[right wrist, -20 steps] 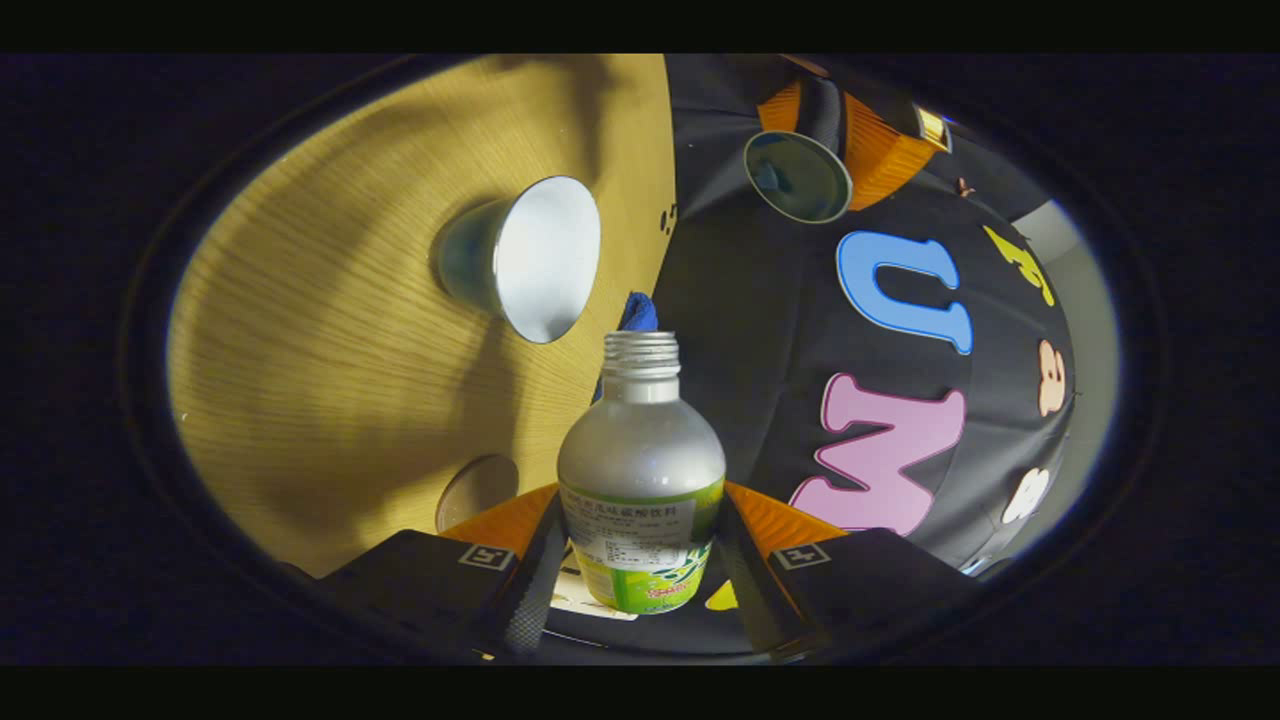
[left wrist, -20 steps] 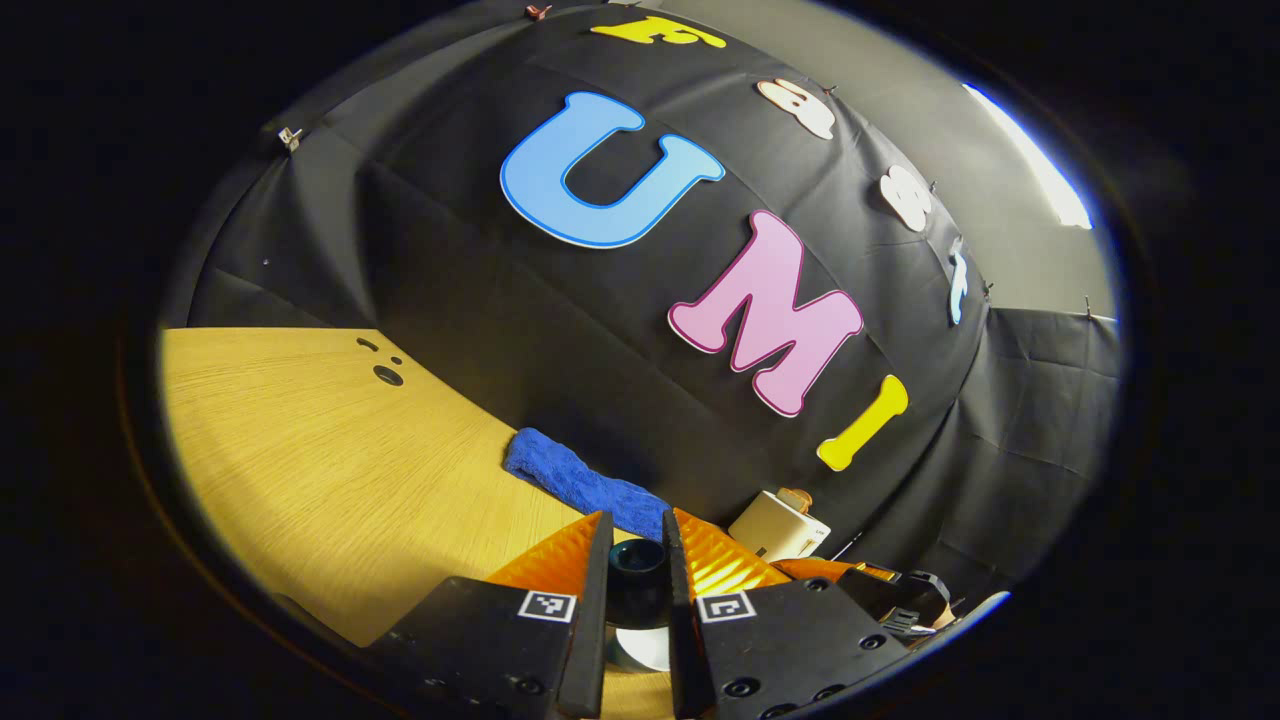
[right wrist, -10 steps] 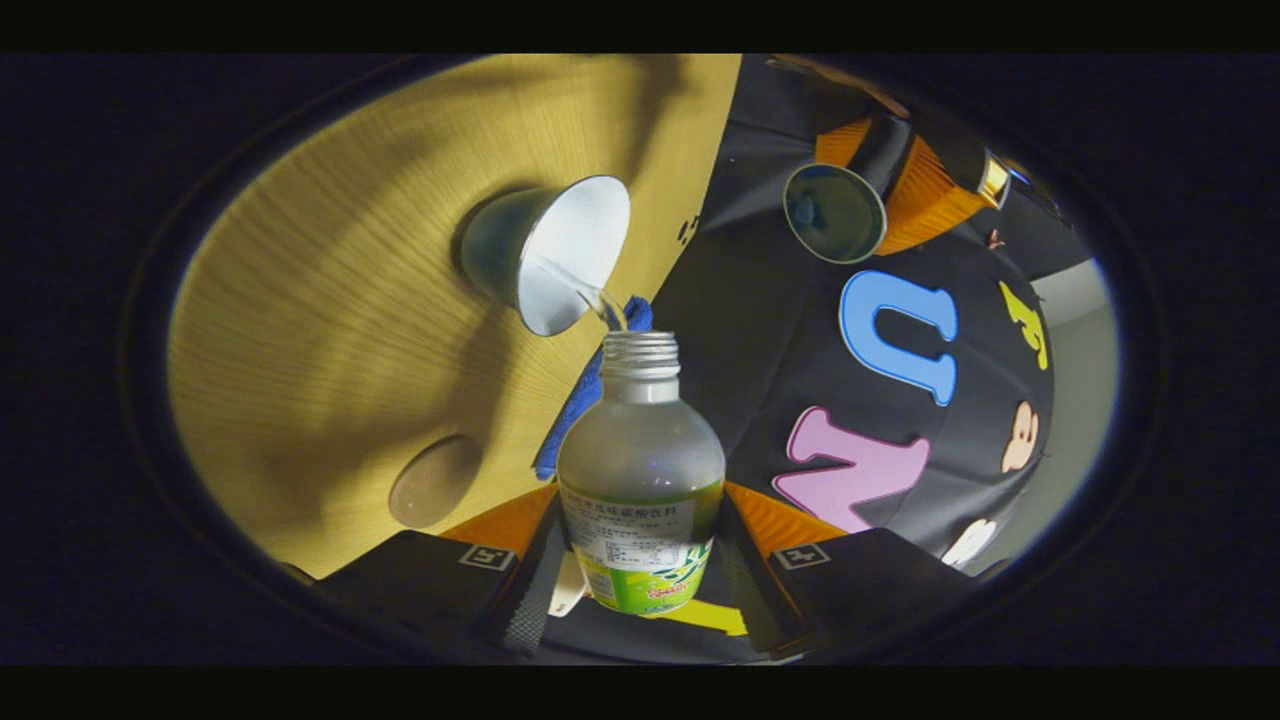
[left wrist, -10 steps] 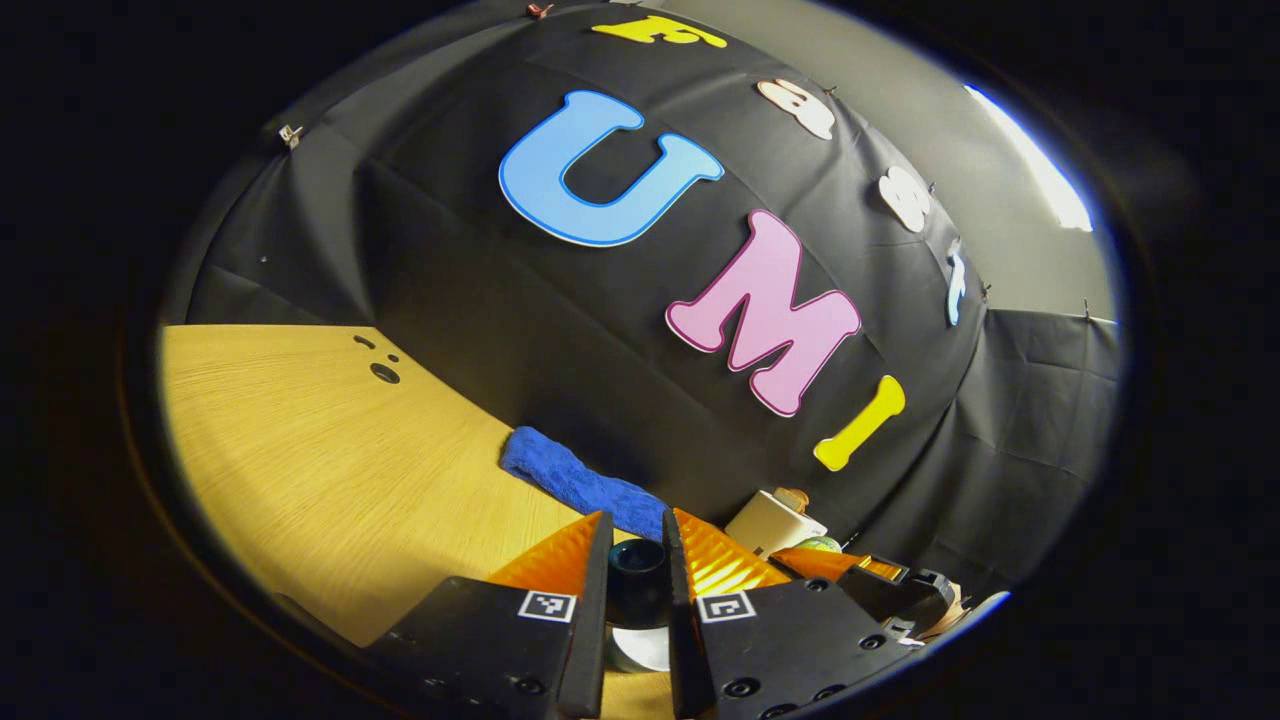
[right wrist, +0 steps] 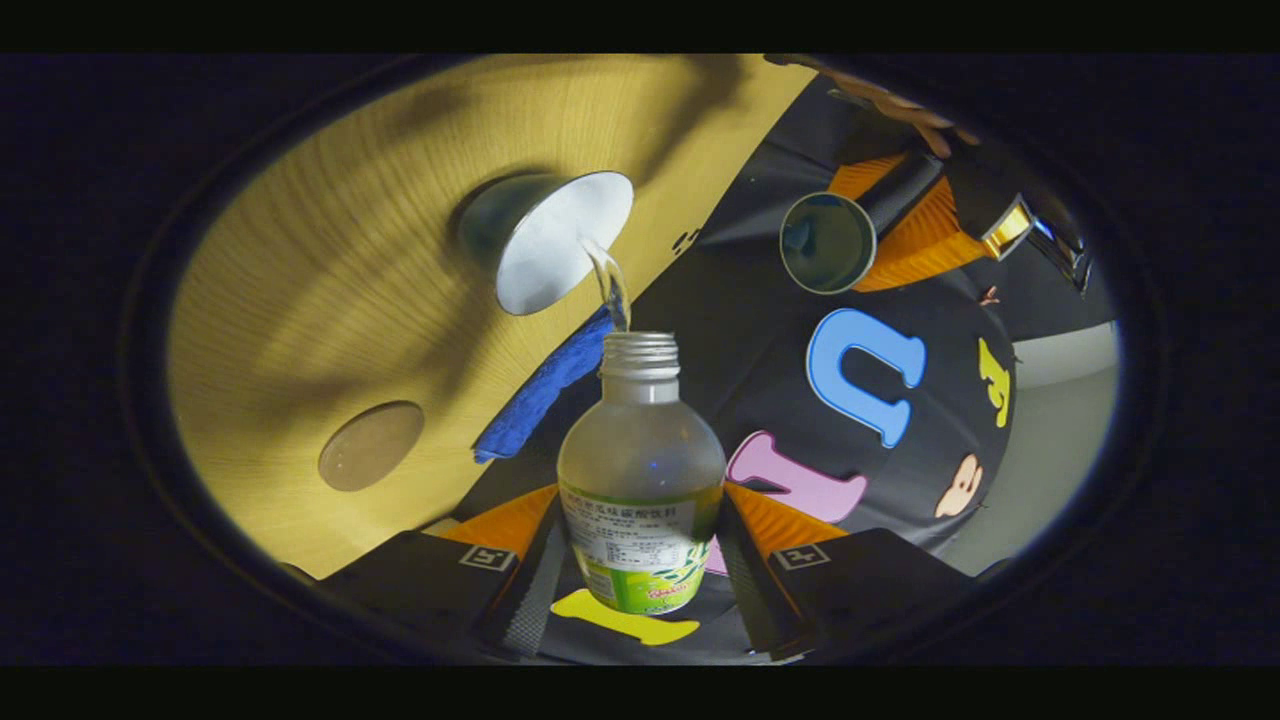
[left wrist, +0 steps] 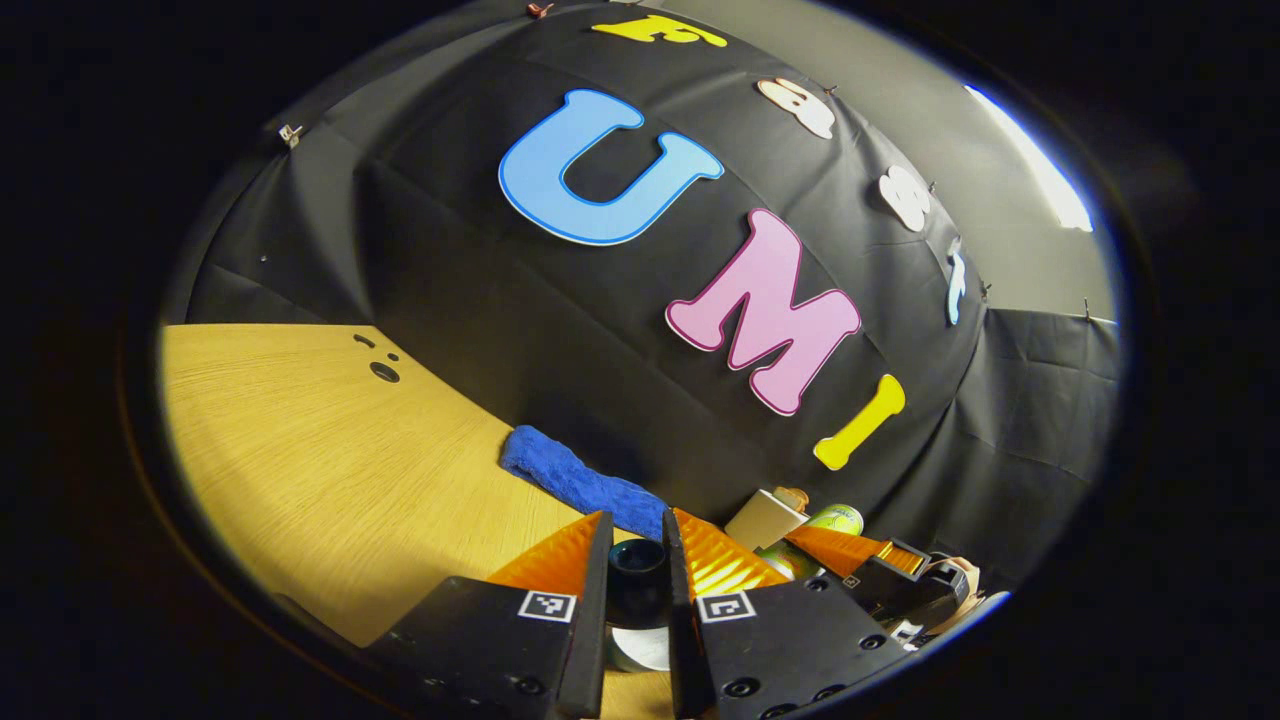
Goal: Open the teacup lid with one hand, grasp the water bottle and pour water into the teacup with the other hand; after pouring, place the water bottle on the coaster and then close the teacup lid.
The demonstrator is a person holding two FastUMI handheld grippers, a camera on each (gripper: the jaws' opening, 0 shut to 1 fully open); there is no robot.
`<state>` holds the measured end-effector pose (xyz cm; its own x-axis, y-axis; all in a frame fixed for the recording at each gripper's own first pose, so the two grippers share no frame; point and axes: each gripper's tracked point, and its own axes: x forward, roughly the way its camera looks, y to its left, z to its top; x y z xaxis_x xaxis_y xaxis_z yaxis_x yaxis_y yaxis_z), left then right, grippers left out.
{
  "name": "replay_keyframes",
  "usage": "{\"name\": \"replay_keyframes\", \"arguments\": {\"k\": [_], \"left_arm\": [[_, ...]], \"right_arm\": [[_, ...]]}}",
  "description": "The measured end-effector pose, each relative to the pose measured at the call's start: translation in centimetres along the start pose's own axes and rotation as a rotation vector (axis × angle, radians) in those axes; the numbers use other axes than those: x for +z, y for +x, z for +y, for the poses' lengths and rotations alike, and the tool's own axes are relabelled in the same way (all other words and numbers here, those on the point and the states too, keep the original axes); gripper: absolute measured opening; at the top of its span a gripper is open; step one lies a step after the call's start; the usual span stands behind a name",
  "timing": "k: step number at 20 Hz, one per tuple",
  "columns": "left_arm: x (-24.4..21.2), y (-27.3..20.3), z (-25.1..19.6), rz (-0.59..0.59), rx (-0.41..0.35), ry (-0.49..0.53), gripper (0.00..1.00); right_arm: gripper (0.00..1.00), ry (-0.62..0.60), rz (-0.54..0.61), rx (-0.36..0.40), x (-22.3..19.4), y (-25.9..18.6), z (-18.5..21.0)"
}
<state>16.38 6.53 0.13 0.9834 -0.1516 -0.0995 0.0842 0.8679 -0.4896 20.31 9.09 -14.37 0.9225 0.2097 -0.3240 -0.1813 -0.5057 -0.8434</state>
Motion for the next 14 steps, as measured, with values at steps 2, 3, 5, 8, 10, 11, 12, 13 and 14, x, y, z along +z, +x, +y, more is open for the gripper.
{"name": "replay_keyframes", "arguments": {"k": [2, 3, 5, 8, 10, 11, 12, 13, 14], "left_arm": [[-0.1, 0.1, 0.0, -0.001, -0.001, -0.002, 0.30], [-0.2, 0.2, 0.0, -0.001, -0.001, -0.004, 0.30], [-0.3, 0.2, 0.0, 0.001, -0.001, -0.006, 0.30], [-0.2, 0.1, -0.1, 0.001, -0.003, -0.008, 0.30], [-0.3, 0.1, -0.1, 0.001, -0.002, -0.008, 0.29], [-0.4, 0.2, -0.1, 0.000, -0.004, -0.008, 0.30], [-0.3, 0.2, -0.1, 0.000, -0.004, -0.009, 0.30], [-0.3, 0.1, -0.1, 0.001, -0.004, -0.008, 0.30], [-0.3, 0.1, -0.1, 0.001, -0.005, -0.009, 0.30]], "right_arm": [[0.78, -0.087, -0.006, -0.022, 0.4, -0.2, -0.6], [0.78, -0.132, -0.015, -0.038, 0.7, -0.2, -1.0], [0.78, -0.172, -0.025, -0.060, 1.3, -0.7, -1.6], [0.78, -0.190, -0.022, -0.082, 1.1, -0.3, -2.6], [0.78, -0.194, -0.022, -0.086, 1.0, -0.4, -2.9], [0.78, -0.196, -0.022, -0.090, 0.9, -0.4, -3.0], [0.77, -0.198, -0.023, -0.092, 0.9, -0.4, -3.1], [0.77, -0.201, -0.026, -0.092, 0.9, -0.5, -3.1], [0.77, -0.205, -0.027, -0.092, 1.0, -0.5, -3.1]]}}
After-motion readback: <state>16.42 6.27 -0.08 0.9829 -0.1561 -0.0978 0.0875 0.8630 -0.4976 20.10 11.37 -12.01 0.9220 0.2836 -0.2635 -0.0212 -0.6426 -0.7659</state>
